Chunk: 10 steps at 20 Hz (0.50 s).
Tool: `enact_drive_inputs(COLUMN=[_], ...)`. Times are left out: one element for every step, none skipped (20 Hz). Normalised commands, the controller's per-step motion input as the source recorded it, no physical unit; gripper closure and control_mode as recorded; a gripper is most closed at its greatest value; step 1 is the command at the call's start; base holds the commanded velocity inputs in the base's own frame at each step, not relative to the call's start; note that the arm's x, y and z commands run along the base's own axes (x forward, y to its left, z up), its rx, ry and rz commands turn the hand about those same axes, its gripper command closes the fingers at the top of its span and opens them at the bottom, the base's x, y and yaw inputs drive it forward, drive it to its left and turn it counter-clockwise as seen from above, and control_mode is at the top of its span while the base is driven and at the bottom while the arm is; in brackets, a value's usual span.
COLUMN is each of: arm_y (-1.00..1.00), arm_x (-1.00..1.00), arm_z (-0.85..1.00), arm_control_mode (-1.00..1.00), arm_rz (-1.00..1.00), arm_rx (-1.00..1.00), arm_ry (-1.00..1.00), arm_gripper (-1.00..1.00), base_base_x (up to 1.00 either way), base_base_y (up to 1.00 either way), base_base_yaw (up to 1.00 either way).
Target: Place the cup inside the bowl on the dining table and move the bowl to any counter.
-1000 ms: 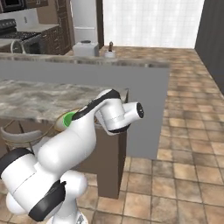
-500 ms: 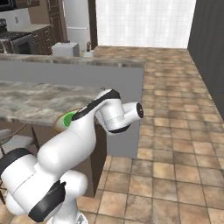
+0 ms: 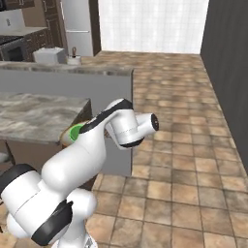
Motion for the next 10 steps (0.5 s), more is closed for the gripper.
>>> enact_drive_inputs(arm_y=[0.0, 0.0, 0.0, 0.0, 0.0, 0.0, 0.0, 0.0, 0.0, 0.0], arm_x=[0.0, 0.0, 0.0, 0.0, 0.0, 0.0, 0.0, 0.0, 0.0, 0.0], arm_z=[0.0, 0.0, 0.0, 0.0, 0.0, 0.0, 0.0, 0.0, 0.0, 0.0], arm_control_mode=[1.0, 1.0, 1.0, 1.0, 1.0, 1.0, 1.0, 1.0, 1.0, 1.0], arm_rz=[0.0, 0.0, 0.0, 0.0, 0.0, 0.0, 0.0, 0.0, 0.0, 0.0], arm_rx=[0.0, 0.0, 0.0, 0.0, 0.0, 0.0, 0.0, 0.0, 0.0, 0.0], arm_ry=[0.0, 0.0, 0.0, 0.0, 0.0, 0.0, 0.0, 0.0, 0.0, 0.0], arm_gripper=[1.0, 1.0, 1.0, 1.0, 1.0, 1.0, 1.0, 1.0, 1.0, 1.0], base_base_x=[0.39, 0.35, 0.33, 0.32, 0.31, 0.34, 0.35, 0.38, 0.41, 0.49], base_base_y=[-0.63, -0.62, -0.61, -0.59, -0.57, -0.54, -0.55, -0.54, -0.53, -0.52], base_base_yaw=[0.0, 0.0, 0.0, 0.0, 0.0, 0.0, 0.0, 0.0, 0.0, 0.0])
